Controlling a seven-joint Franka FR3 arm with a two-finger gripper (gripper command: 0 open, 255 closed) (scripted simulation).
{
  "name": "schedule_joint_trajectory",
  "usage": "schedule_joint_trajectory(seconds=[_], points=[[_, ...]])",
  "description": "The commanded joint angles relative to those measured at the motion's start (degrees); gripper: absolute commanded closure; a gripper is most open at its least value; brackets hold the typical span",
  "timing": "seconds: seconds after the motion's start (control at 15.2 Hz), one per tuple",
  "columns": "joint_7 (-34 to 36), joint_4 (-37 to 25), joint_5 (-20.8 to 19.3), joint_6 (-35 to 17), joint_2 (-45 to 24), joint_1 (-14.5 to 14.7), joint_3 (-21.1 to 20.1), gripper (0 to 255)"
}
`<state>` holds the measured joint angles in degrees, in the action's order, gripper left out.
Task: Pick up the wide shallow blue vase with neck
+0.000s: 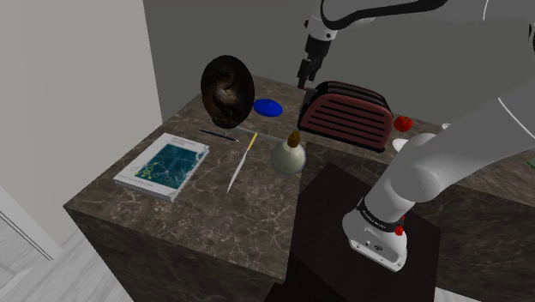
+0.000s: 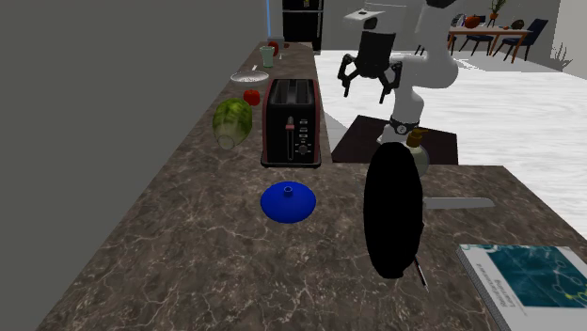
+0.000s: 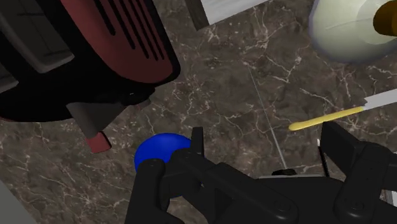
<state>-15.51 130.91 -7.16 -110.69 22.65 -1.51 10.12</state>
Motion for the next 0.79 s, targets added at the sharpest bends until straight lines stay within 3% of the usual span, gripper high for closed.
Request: schedule_joint_trajectory(seconds=[0.0, 0.73], points=[[-2.43, -2.46, 0.80, -2.03, -4.45, 0.04, 1.57, 0], [-16.02, -19.74, 10.56, -8.54, -29.95, -1.25, 6.20, 0]])
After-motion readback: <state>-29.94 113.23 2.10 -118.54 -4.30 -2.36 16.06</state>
